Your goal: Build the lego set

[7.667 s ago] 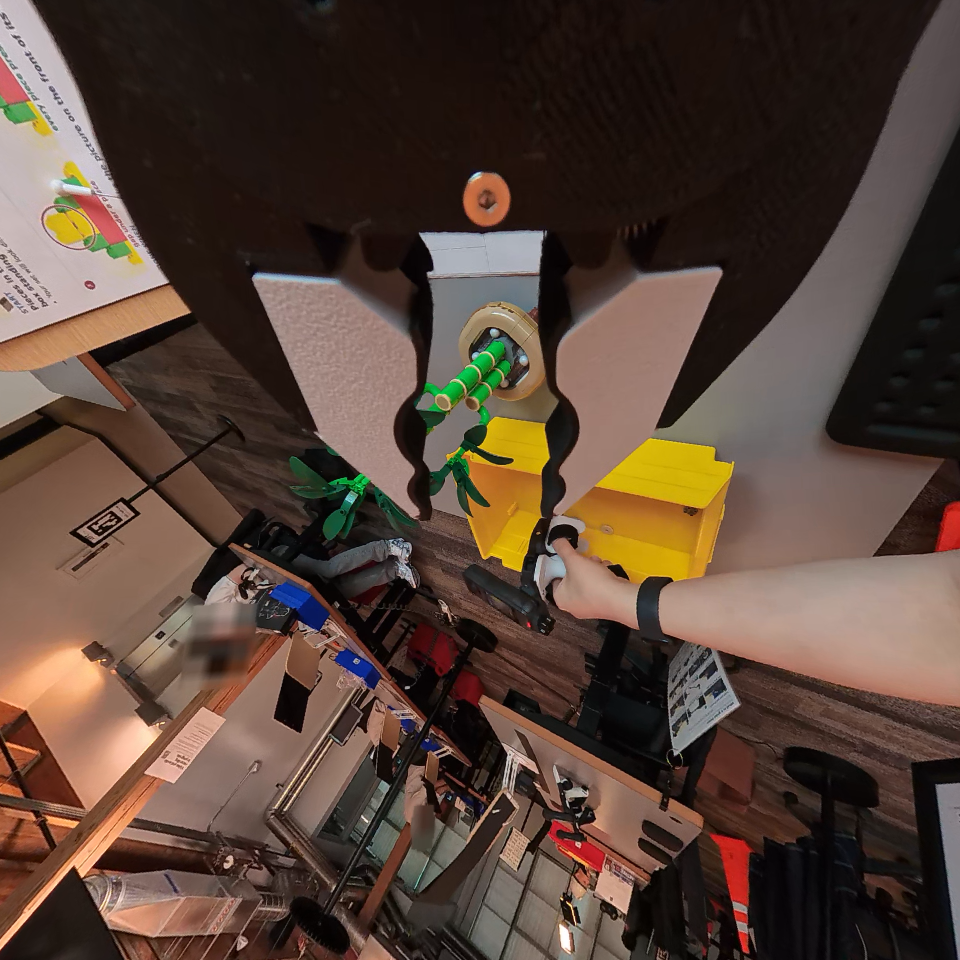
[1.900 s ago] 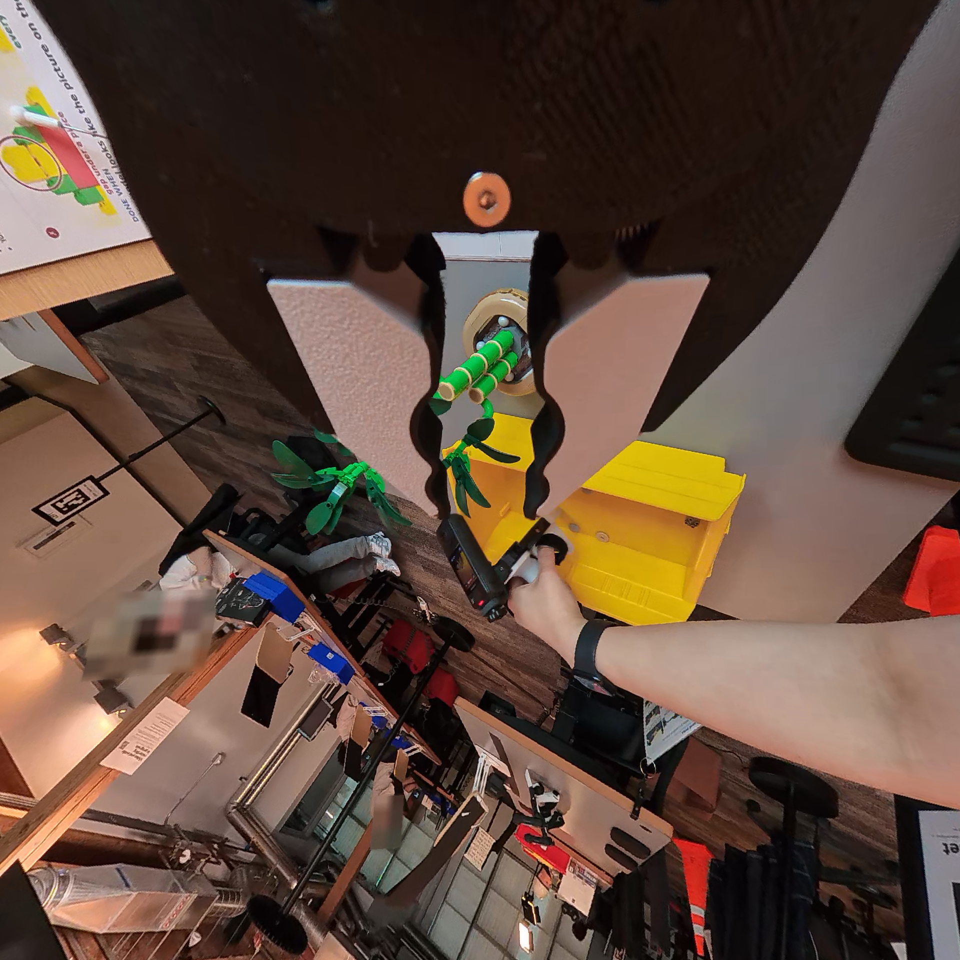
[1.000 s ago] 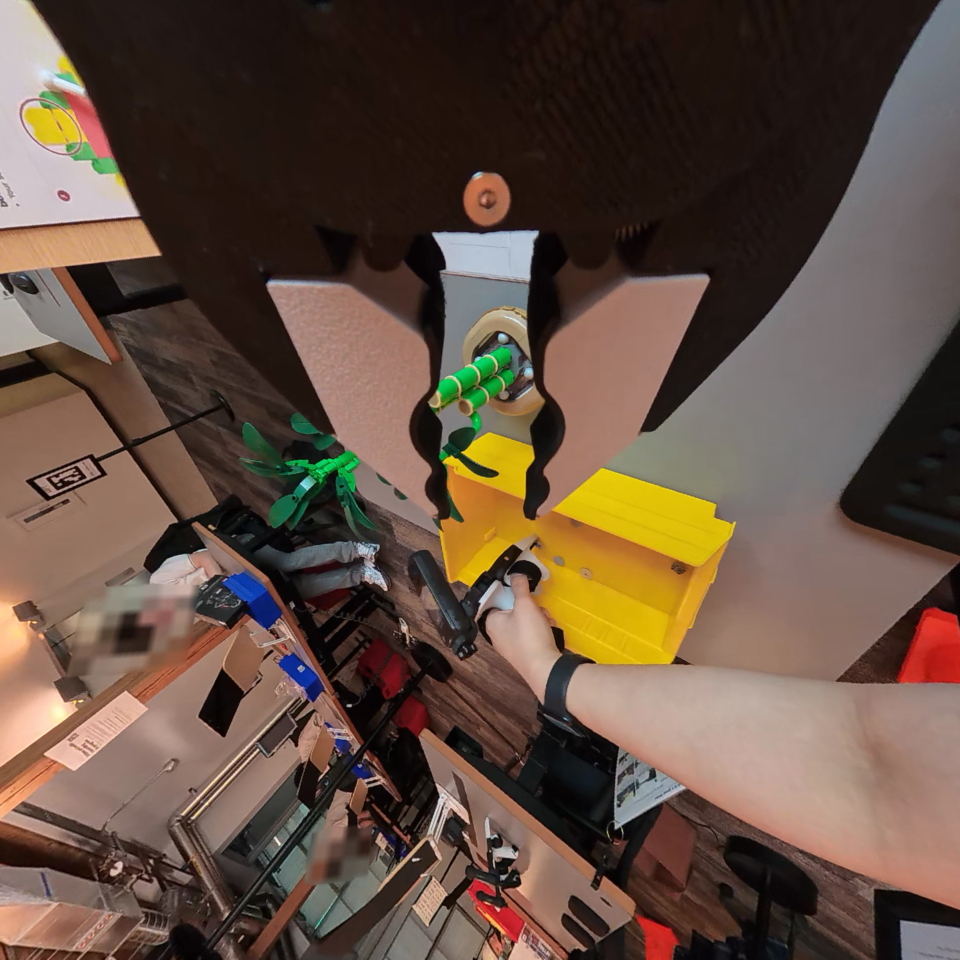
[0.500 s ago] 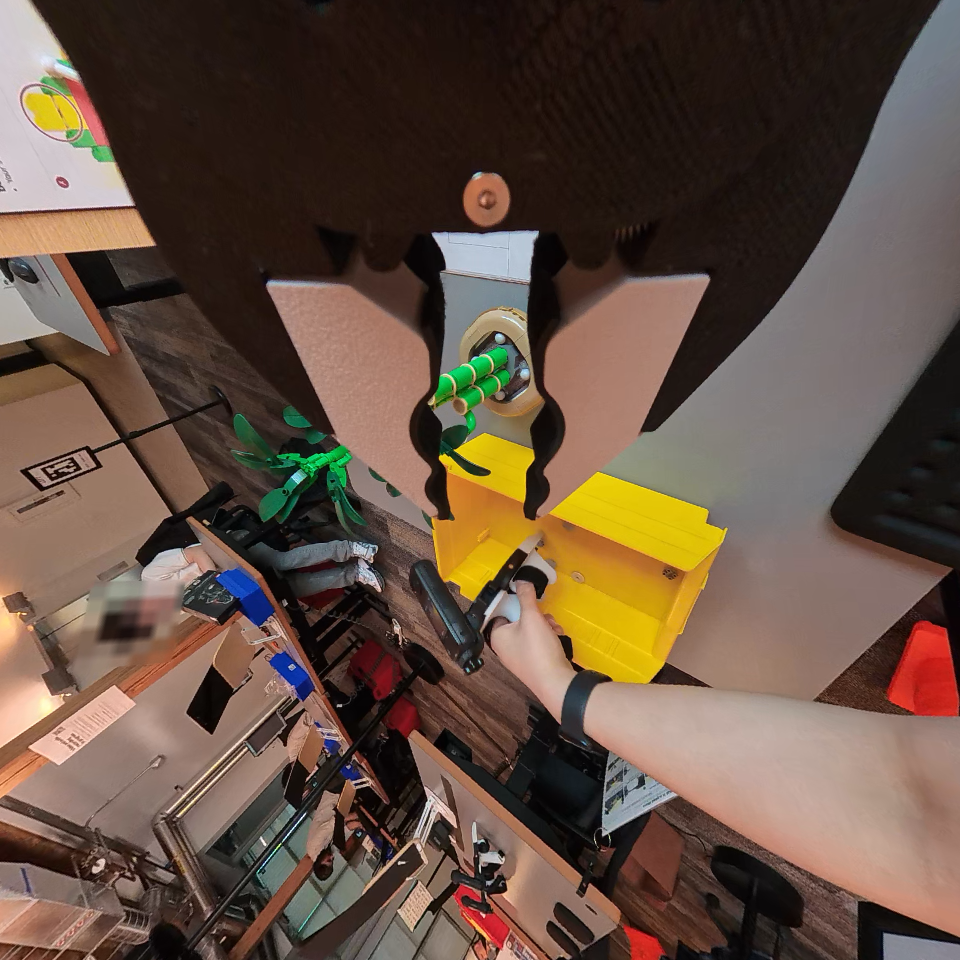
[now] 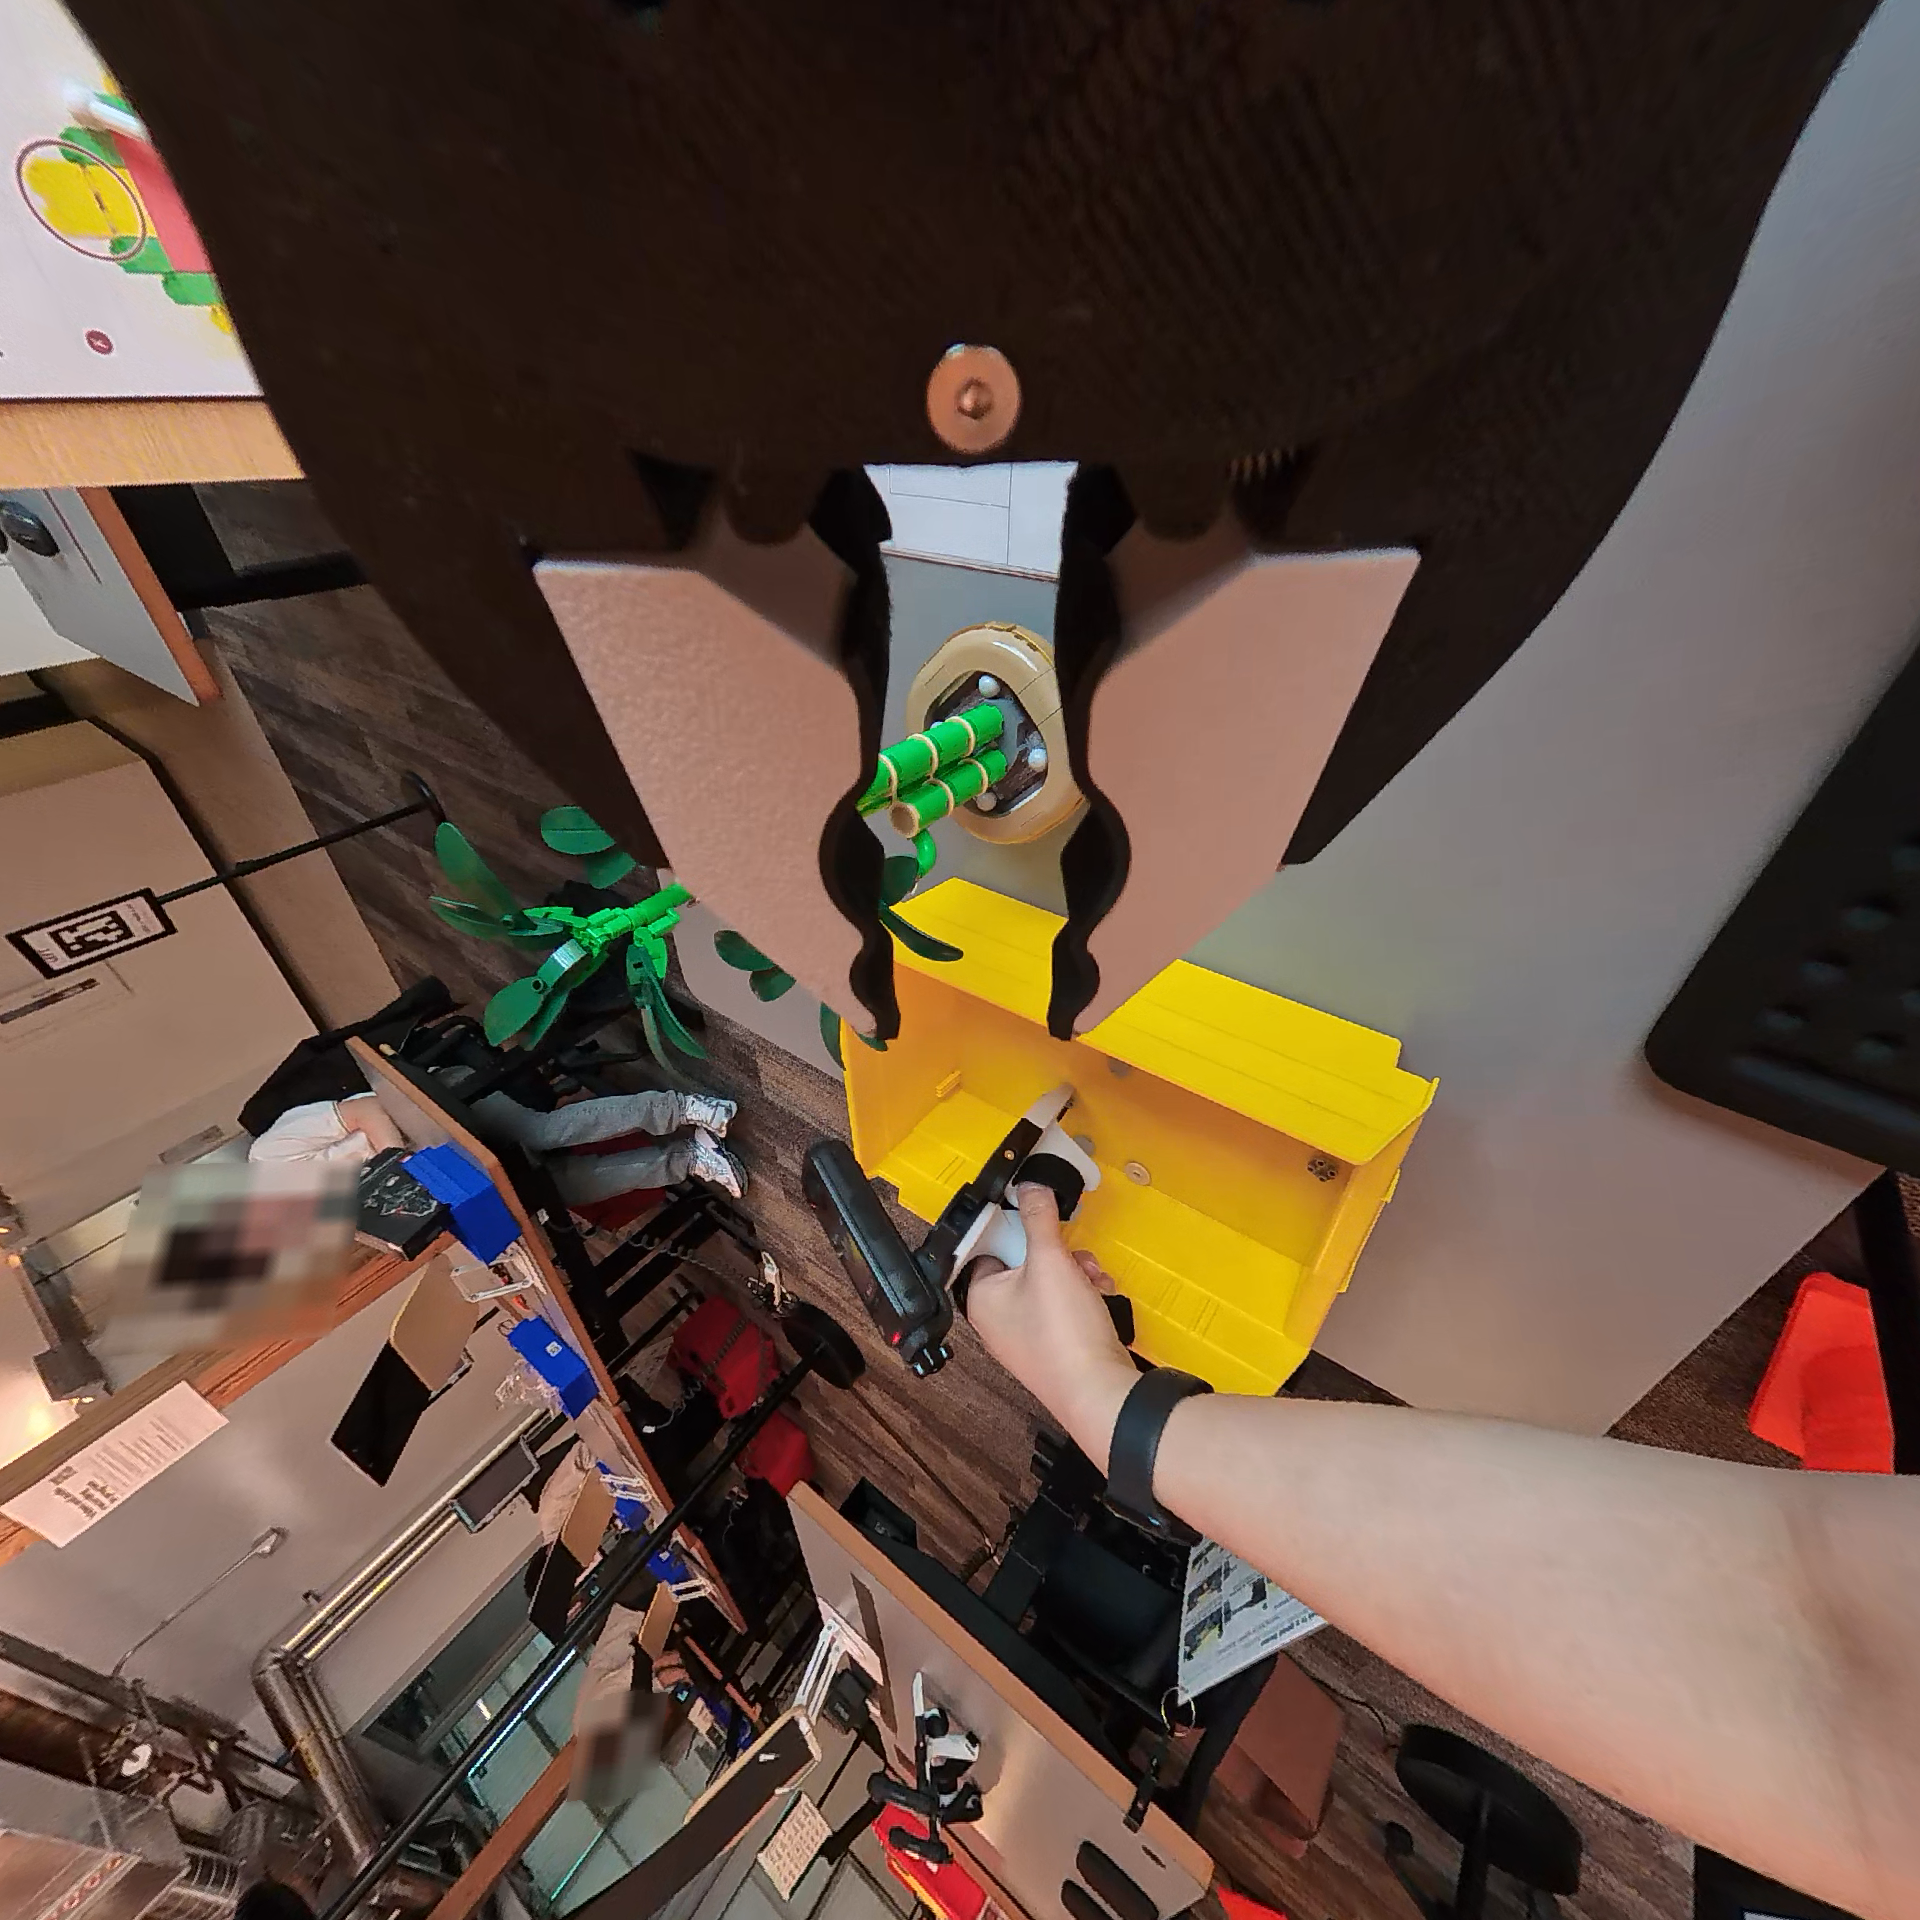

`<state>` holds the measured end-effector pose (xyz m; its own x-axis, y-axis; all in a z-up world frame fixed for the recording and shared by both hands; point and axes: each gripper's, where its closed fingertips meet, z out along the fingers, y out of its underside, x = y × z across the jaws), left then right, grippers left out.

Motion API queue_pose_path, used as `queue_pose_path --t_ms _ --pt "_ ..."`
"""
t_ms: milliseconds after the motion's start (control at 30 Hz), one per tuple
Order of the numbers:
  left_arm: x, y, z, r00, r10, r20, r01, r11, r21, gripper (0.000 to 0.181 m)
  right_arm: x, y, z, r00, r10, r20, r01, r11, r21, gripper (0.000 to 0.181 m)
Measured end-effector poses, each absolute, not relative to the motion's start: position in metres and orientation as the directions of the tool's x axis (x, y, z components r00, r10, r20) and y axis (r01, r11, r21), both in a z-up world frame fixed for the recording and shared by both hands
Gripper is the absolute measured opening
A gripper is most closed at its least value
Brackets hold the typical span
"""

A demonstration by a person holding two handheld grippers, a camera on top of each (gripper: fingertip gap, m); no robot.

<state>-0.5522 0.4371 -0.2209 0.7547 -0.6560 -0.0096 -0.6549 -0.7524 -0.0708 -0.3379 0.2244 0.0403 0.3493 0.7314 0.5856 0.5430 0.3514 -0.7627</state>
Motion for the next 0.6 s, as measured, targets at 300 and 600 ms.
queue_pose_path --t_ms 300,600 --pt "-0.531 0.417 -0.182 0.769 -0.639 0.025 -0.594 -0.728 -0.342 0.014 -0.332 0.227 0.034 0.339 0.736 0.586 0.559 0.343 -0.755 0.030" --pt "-0.443 0.273 -0.087 0.677 -0.716 0.172 -0.344 -0.514 -0.786 0.014 -0.323 0.227 0.035 0.352 0.738 0.575 0.557 0.328 -0.763 0.030"
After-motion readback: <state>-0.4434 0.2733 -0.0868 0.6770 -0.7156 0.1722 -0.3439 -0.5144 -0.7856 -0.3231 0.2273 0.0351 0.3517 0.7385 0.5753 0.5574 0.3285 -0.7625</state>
